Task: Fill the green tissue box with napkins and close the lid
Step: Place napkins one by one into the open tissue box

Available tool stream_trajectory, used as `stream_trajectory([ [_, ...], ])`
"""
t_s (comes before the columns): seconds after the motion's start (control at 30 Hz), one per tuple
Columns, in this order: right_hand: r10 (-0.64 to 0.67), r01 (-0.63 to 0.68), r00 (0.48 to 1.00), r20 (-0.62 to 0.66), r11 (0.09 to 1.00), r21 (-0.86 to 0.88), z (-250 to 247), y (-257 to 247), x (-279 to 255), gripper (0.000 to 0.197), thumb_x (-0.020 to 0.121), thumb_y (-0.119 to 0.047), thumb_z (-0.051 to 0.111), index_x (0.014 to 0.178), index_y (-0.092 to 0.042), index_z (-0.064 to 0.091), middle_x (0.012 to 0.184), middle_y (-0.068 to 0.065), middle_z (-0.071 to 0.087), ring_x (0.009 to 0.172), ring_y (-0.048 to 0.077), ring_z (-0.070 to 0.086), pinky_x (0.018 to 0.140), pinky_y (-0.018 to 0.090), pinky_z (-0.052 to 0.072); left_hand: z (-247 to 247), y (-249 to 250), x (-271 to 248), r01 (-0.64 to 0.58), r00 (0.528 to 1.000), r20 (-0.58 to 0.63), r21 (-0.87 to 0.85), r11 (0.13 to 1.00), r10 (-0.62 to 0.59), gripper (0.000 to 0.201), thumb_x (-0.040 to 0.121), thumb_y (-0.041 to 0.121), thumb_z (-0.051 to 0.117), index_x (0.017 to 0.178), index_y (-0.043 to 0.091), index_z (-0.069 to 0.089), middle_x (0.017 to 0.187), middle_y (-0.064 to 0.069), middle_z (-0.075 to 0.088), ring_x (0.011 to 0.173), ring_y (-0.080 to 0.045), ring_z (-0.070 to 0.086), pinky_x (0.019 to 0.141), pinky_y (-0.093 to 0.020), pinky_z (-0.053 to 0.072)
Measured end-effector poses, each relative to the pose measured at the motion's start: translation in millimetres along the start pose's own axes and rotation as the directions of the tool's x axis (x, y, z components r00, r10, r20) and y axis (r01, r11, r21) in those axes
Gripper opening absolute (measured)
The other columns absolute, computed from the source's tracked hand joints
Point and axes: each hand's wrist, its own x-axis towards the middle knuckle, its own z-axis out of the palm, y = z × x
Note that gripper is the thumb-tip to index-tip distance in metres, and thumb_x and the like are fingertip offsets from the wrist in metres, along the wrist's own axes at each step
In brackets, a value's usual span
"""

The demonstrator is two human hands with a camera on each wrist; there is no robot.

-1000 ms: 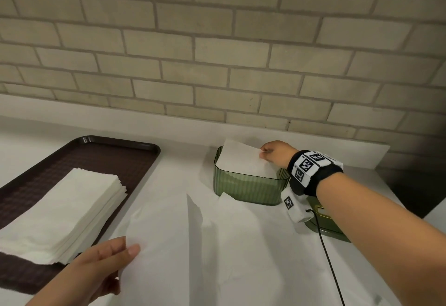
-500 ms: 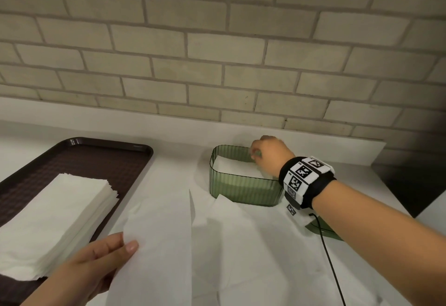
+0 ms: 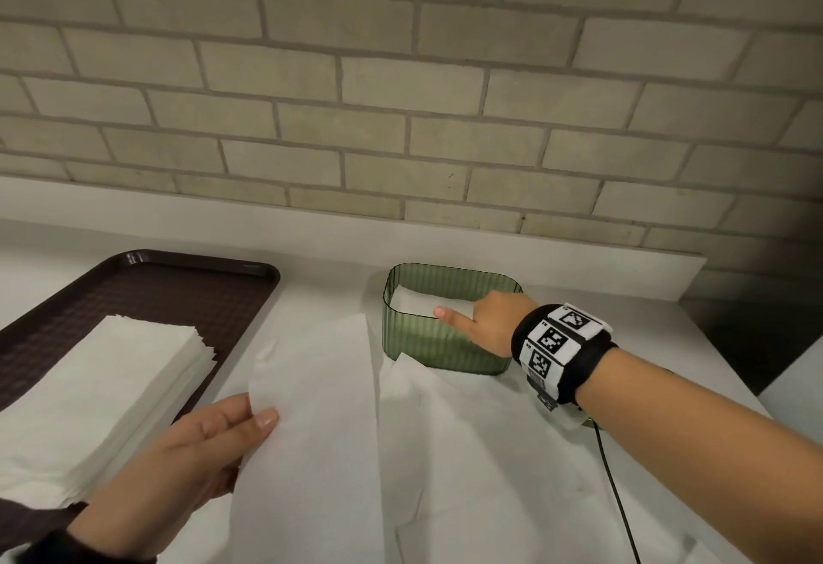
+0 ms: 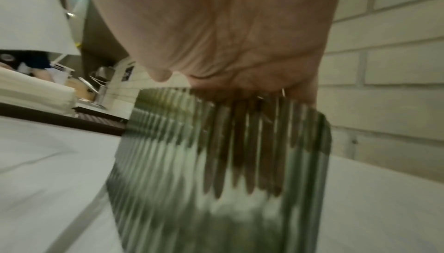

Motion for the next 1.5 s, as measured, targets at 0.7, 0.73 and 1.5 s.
stream_trajectory([
  [0.7, -0.155, 0.21, 0.974, -0.164, 0.362, 0.908, 36, -70, -187, 0.017, 0.08, -0.02, 0.072, 0.097, -0.024, 0.072, 0.096, 0.001, 0.074, 0.079, 0.008, 0.063, 0.08, 0.03, 0.053, 55, -16, 1, -0.085, 0.996, -0.015, 0.016, 0.996, 0.085, 0.011, 0.087, 0.017, 0.062, 0.089, 0.012, 0.071, 0.082, -0.012, 0.067, 0.061, -0.011, 0.057, 0.048, -0.021, 0.043],
  [0.73, -0.129, 0.206, 0.977, -0.168, 0.383, 0.9, 38, -68, -192, 0.017, 0.082, -0.02, 0.07, 0.098, -0.024, 0.072, 0.095, 0.002, 0.074, 0.076, 0.006, 0.06, 0.076, 0.027, 0.051, 57, -19, 1, -0.098, 0.995, -0.017, 0.061, 0.993, 0.1, 0.008, 0.084, 0.021, 0.067, 0.088, 0.016, 0.071, 0.085, -0.006, 0.069, 0.062, -0.009, 0.058, 0.05, -0.021, 0.043],
  [1.5, 0.25, 0.164, 0.945, -0.21, 0.195, 0.967, 12, -54, -231, 0.041, 0.074, -0.005, 0.077, 0.107, -0.025, 0.062, 0.078, 0.003, 0.071, 0.059, 0.009, 0.058, 0.06, 0.019, 0.049, 44, 28, 5, -0.469, 0.868, 0.159, 0.57, 0.674, 0.47, 0.031, 0.06, 0.045, 0.075, 0.089, 0.041, 0.064, 0.092, 0.019, 0.068, 0.087, 0.004, 0.062, 0.072, -0.005, 0.043],
])
